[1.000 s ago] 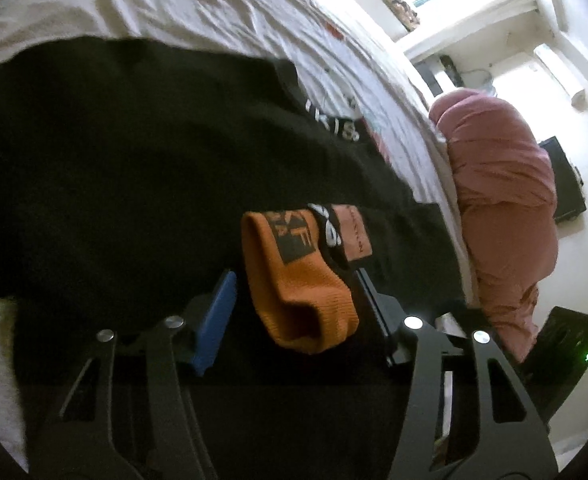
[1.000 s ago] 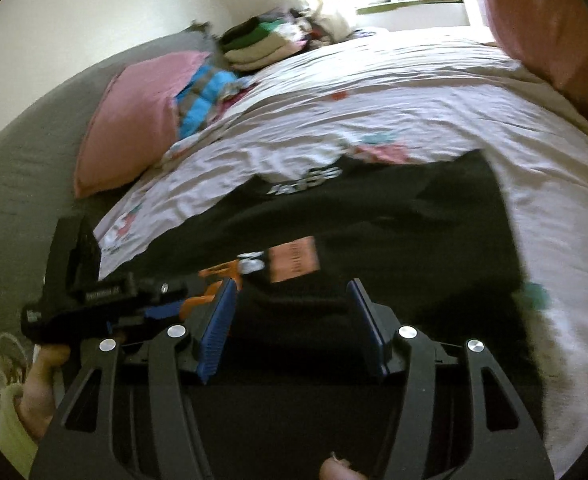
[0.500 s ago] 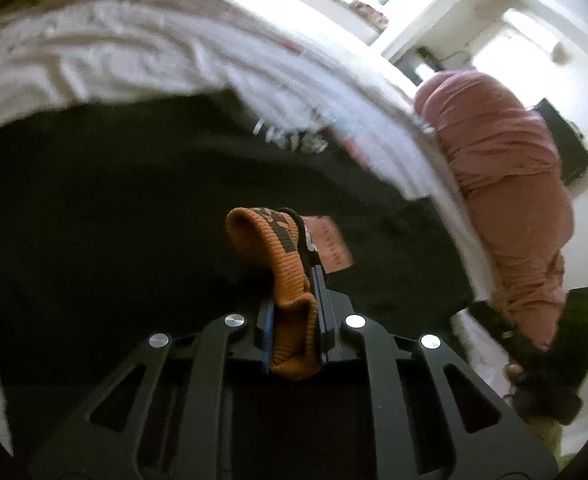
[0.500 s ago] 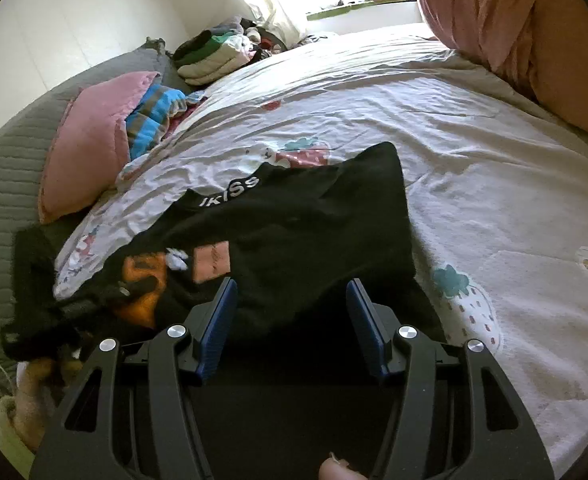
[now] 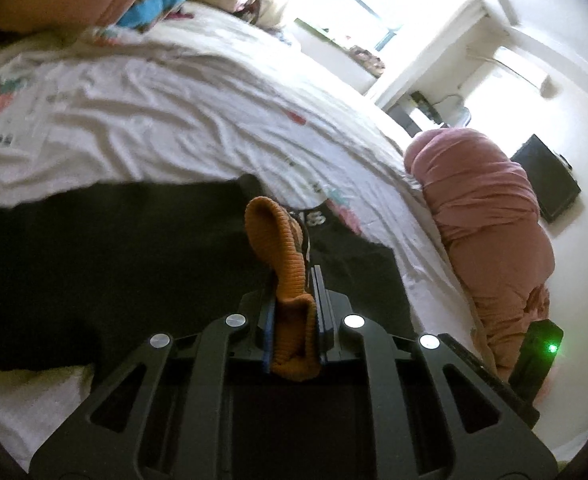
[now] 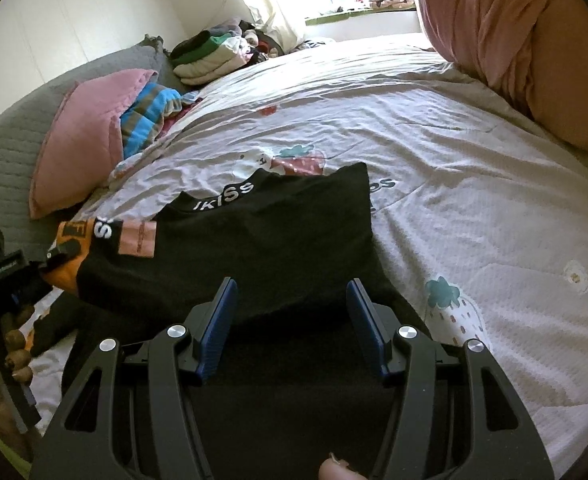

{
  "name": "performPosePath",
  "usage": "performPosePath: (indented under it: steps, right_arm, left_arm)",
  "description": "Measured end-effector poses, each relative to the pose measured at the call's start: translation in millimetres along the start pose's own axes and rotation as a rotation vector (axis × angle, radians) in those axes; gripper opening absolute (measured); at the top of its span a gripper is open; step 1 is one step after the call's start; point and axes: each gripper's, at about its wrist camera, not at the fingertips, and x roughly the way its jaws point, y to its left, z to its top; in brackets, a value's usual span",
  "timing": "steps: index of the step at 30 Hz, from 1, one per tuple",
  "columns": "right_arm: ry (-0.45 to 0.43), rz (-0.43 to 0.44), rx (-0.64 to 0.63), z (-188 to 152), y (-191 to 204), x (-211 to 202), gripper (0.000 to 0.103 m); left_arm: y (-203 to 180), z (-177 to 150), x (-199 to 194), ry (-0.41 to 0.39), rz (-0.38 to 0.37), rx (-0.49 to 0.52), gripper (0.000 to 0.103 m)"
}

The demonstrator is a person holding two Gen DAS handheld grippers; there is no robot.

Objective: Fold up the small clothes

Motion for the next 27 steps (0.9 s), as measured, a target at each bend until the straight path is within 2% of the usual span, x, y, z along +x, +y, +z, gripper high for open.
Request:
performPosePath:
  steps: [6, 12, 16, 21, 24, 26, 27]
  right_arm:
    - [0.01, -0.049, -0.026, 2, 2, 10, 0.055]
    - [0.039, -0.092, -0.044, 6, -2, 31, 0.055]
    - [0.105, -0.129, -0.004, 13, -21, 58, 0.055]
    - [0.125, -0.13, 0.008, 20, -29, 74, 0.055]
    - [0.141, -0.125, 0.021, 24, -34, 82, 0.055]
    - [0.15, -0.108, 0.03, 26, -37, 86, 0.042]
    - [0.155, -0.108, 0.029, 27, -37, 88, 0.026]
  left_arm:
    - [10, -7, 10, 0.057, 0.043, -0.005, 0.009]
    - [19, -9, 9, 0.062, 0.067, -0.018, 0.011]
    - [22, -8, 3, 0.039, 0.104, -0.012, 0.013]
    - [28, -3, -9, -0.025, 0.214, 0.022, 0.013]
    - [28, -2, -10, -0.026, 0.212, 0.029, 0.013]
    - [22, -4, -6, -0.008, 0.199, 0.051, 0.013]
    - [18, -7, -2, 0.011, 0.189, 0.067, 0.013]
